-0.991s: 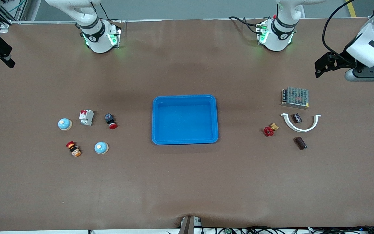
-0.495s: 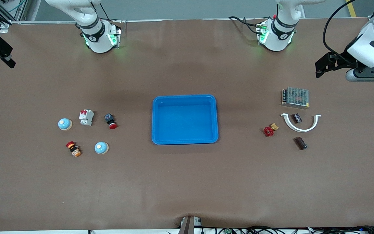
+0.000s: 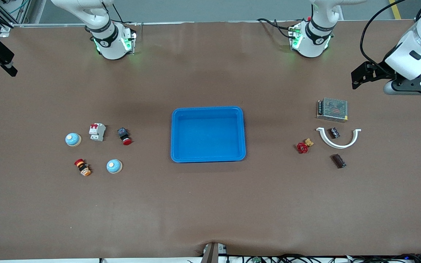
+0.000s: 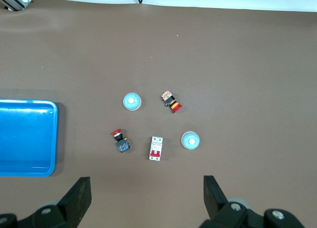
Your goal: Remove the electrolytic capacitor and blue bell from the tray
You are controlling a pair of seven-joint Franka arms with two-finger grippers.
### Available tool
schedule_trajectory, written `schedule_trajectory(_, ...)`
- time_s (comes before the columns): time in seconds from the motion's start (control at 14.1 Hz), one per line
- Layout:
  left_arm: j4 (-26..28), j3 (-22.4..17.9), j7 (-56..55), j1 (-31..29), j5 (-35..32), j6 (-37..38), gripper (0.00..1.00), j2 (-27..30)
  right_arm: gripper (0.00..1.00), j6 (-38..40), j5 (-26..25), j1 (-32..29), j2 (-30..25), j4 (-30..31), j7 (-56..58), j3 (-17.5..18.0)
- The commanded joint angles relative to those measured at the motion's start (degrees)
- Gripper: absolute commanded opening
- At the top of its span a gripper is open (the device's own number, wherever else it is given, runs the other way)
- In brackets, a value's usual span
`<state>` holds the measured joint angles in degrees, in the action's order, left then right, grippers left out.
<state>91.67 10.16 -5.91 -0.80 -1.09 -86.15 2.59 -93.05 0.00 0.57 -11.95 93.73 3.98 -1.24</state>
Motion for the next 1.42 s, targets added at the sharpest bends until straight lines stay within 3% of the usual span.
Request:
schedule_trajectory(0.0, -1.76, 0.04, 0.55, -0.34, -1.12, 0.64, 1.0, -0.13, 1.0, -0.29, -0.26, 0.22, -1.23, 1.01, -0.29, 0.01)
schedule_trajectory(1.34, -7.21, -1.54, 0.99, -5.79, -1.29, -3.13, 1.0, -4.17, 1.0, -0.29, -0.26, 0.13, -1.23, 1.1, -0.29, 0.01)
